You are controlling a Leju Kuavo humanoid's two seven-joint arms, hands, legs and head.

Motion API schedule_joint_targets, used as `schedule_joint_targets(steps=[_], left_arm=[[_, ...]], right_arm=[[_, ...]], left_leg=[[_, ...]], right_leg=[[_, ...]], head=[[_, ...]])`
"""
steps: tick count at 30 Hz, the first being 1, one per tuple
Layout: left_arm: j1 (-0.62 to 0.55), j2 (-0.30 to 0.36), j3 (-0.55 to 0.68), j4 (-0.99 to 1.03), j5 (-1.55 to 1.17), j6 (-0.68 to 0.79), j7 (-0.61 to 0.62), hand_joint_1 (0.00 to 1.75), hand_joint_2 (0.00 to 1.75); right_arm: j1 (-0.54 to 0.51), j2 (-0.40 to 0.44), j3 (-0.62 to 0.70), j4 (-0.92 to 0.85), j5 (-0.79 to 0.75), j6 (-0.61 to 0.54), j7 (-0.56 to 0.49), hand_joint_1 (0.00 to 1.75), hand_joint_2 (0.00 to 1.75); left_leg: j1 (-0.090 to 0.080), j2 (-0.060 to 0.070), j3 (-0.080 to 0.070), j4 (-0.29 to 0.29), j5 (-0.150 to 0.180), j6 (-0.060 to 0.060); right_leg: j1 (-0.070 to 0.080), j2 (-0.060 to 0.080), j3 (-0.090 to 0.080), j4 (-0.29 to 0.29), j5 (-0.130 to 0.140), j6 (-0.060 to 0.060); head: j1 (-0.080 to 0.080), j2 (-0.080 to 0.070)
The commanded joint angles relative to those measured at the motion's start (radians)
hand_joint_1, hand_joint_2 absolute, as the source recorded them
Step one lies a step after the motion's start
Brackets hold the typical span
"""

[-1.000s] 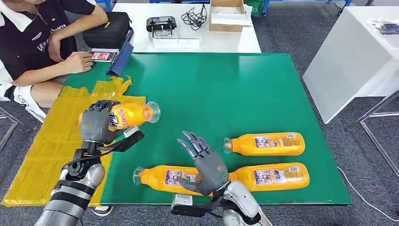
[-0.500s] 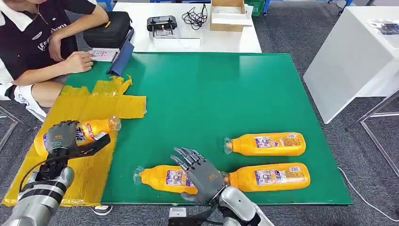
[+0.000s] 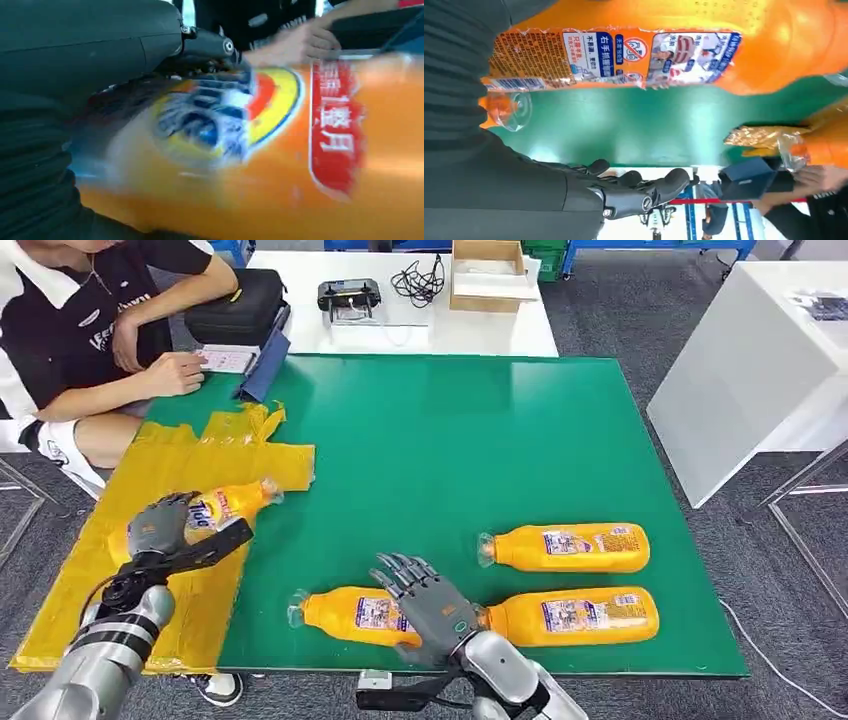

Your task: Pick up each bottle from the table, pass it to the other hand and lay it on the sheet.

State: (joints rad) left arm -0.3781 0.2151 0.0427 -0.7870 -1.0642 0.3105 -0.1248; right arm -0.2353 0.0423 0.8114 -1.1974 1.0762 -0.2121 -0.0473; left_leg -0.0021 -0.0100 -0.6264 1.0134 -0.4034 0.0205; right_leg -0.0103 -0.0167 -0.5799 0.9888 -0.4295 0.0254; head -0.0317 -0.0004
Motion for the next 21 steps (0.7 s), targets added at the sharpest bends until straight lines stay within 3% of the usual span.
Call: schedule_joint_targets(steps=[1,7,8,11,15,16,17,19,21], left_arm=[[0.11,-0.077,-0.045,-0.09,0.122,-0.04,-0.049,0.0,1.75],[0.188,-0.099,-0.036,-0.261,0.225,0.002,-0.157,0.0,1.75],[0.208,-0.118,-0.019,-0.316,0.308,0.012,-0.24,0.0,1.75],[0.261,-0.149,-0.018,-0.478,0.417,-0.009,-0.317,0.0,1.75],[0.3,-0.178,-0.03,-0.622,0.482,-0.029,-0.334,0.0,1.75],[0.304,-0.187,-0.033,-0.649,0.516,-0.04,-0.356,0.0,1.75],[0.306,-0.193,-0.033,-0.666,0.541,-0.046,-0.377,0.0,1.75],[0.327,-0.214,-0.05,-0.752,0.581,-0.054,-0.405,0.0,1.75],[0.338,-0.221,-0.062,-0.792,0.591,-0.054,-0.408,0.0,1.75]], right_arm=[[-0.063,0.008,0.015,0.184,0.035,0.037,0.085,0.0,1.75],[-0.086,0.033,-0.005,0.26,0.03,0.065,0.122,0.0,1.75],[-0.091,0.041,-0.011,0.281,0.037,0.068,0.142,0.0,1.75],[-0.114,0.066,-0.018,0.351,0.053,0.078,0.17,0.0,1.75],[-0.132,0.088,-0.031,0.411,0.072,0.068,0.193,0.0,1.75],[-0.134,0.093,-0.042,0.422,0.069,0.065,0.197,0.12,1.75],[-0.135,0.095,-0.049,0.427,0.067,0.065,0.201,1.4,1.75],[-0.144,0.103,-0.068,0.453,0.071,0.049,0.215,1.71,1.75],[-0.147,0.106,-0.08,0.463,0.066,0.043,0.209,1.71,1.75]], left_leg=[[-0.001,0.003,0.003,-0.002,0.0,0.0],[-0.001,0.004,0.004,-0.003,0.0,-0.001],[-0.001,0.005,0.006,-0.004,0.0,-0.001],[0.0,0.004,0.003,-0.001,-0.001,0.0],[0.001,0.004,0.001,0.0,-0.001,-0.001],[0.0,0.005,0.0,0.0,0.0,0.0],[0.001,0.004,0.001,0.0,0.0,-0.001],[0.001,0.003,0.001,0.001,-0.001,-0.001],[0.001,0.004,0.0,0.0,-0.001,-0.001]], right_leg=[[-0.001,0.003,0.003,-0.002,0.001,0.0],[-0.001,0.004,0.008,-0.003,0.001,0.0],[0.0,0.006,0.009,-0.004,0.002,0.0],[0.0,0.003,0.006,-0.002,0.001,0.001],[0.001,0.001,0.004,-0.001,0.001,0.0],[0.001,0.001,0.002,-0.001,0.001,0.001],[0.001,0.001,0.004,-0.002,0.001,0.0],[0.001,-0.001,-0.004,-0.001,0.0,0.0],[0.001,0.001,-0.007,-0.002,0.0,-0.001]], head=[[0.0,0.0],[0.0,0.0],[-0.001,0.0],[-0.001,0.0],[0.0,0.0],[0.0,0.0],[0.0,0.0],[0.0,0.0],[-0.001,0.0]])
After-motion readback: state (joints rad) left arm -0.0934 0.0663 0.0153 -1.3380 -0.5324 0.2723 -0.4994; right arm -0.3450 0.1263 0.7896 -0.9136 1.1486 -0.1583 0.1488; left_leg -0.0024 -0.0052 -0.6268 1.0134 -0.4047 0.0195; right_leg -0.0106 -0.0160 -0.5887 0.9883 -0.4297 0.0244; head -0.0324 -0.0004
